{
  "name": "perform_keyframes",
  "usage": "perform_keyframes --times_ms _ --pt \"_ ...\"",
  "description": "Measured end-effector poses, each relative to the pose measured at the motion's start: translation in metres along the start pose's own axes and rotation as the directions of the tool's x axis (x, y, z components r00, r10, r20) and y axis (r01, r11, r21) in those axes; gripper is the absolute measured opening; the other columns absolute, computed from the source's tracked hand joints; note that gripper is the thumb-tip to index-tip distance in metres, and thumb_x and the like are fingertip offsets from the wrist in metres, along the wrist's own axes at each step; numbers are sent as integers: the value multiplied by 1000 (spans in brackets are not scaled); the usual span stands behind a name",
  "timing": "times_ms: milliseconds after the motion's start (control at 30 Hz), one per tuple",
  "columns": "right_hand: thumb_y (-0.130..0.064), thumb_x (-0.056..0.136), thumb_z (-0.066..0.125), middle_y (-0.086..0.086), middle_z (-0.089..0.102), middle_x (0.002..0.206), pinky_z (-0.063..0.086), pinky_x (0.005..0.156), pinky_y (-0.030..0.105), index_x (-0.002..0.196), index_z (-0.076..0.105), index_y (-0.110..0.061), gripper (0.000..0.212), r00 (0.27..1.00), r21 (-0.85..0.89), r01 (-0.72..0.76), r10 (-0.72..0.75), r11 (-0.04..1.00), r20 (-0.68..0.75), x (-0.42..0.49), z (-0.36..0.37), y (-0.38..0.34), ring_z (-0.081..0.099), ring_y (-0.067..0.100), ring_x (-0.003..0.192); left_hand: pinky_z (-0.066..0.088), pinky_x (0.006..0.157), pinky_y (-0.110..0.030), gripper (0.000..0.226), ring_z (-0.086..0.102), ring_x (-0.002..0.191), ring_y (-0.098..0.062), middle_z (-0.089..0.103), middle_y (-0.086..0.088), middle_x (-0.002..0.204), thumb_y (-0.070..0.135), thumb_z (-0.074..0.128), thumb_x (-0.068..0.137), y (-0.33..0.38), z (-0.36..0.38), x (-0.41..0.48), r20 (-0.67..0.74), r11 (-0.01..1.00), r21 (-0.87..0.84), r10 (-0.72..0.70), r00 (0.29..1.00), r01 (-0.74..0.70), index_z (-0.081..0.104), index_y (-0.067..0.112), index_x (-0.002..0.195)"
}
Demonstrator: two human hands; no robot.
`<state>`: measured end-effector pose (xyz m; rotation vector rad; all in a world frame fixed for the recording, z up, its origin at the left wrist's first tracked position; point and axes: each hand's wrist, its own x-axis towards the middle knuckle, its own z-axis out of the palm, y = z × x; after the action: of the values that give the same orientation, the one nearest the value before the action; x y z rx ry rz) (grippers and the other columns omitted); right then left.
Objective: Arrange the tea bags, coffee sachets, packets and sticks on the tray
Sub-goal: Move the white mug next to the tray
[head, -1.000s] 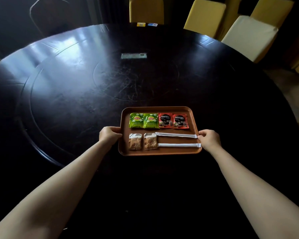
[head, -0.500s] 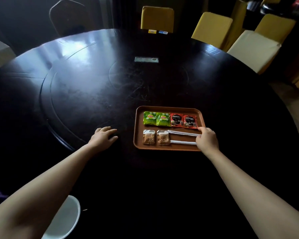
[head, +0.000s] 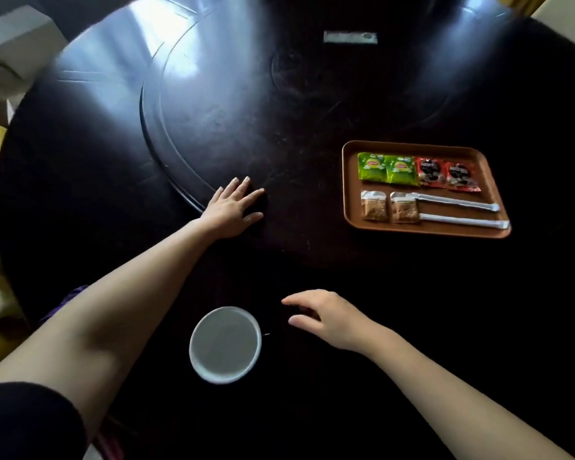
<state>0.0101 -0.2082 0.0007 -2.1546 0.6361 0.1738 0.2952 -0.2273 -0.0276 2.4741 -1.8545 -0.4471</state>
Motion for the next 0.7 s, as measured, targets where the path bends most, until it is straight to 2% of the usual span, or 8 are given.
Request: perform_keyframes --times_ms 100,200,333,467,633,700 --pt "-30 90 55 2 60 127 42 101 28 126 53 -22 37 994 -15 21 -19 1000 104 4 28 -10 54 15 115 1 117 -46 61 -1 145 -21 5 -2 158 53 36 90 -10 4 1 -21 998 9 67 998 -67 14 33 144" --pt "-26 91 53 7 65 117 46 97 33 121 58 -16 32 992 -55 39 -32 998 124 4 33 -15 58 19 108 -2 117 -48 63 -2 145 -17 5 1 158 56 32 89 -20 10 -2 -46 994 23 109 993 -108 11 32 144" --pt "-31 88 57 8 64 116 46 94 35 122 56 -17 37 987 -162 69 -44 984 153 5 37 -20 58 22 106 -4 117 -46 65 -3 144 -14 5 4 158 59 29 88 -36 14 -5 -95 994 40 103 990 -99 9 33 144" --pt "-20 88 56 13 65 110 46 92 39 117 59 -12 30 992 -187 99 -82 977 95 10 45 -25 59 29 104 -4 118 -44 65 -4 144 -14 3 3 158 60 27 88 -44 19 -8 -122 997 47 73 990 -68 8 34 144" --pt "-15 86 60 13 71 102 49 87 35 109 63 -5 26 985 -97 158 -164 983 -51 6 37 -23 65 27 96 -5 118 -45 66 -4 144 -14 3 3 158 61 27 87 -45 20 -7 -133 997 28 81 988 -78 8 34 144" --pt "-13 83 62 13 73 101 49 86 28 108 65 -5 26 981 -77 155 -163 985 -108 3 27 -21 67 24 94 -5 117 -45 66 -3 144 -15 4 3 158 61 27 87 -46 20 -7 -143 996 27 88 986 -85 8 33 144"
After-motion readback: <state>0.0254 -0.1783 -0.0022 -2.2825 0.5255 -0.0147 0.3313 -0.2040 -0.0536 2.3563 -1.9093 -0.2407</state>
